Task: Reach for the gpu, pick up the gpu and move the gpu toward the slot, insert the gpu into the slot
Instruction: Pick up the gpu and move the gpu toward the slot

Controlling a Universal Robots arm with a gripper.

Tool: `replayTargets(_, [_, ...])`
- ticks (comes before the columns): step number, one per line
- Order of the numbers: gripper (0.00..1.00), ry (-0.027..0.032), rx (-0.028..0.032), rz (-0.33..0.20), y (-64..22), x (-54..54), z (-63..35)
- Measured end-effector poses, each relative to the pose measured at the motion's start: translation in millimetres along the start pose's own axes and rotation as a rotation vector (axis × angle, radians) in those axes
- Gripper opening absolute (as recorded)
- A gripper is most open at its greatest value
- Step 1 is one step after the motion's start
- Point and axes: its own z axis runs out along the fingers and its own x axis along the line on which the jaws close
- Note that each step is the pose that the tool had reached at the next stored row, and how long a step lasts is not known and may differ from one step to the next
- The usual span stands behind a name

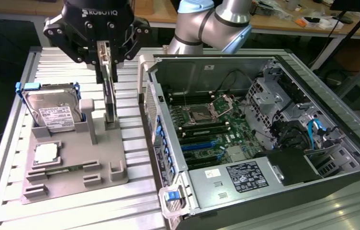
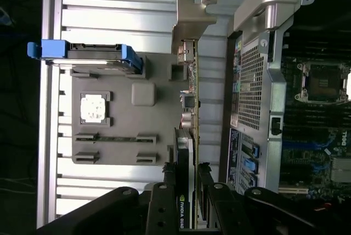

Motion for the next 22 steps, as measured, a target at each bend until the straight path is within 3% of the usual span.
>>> replayTargets(15, [0.27, 0.0, 0.0, 0.0, 0.9, -0.8, -48.5])
replayTargets(22, [0.27, -0.0002, -0.0022, 0.0, 0.3, -3.3, -51.0])
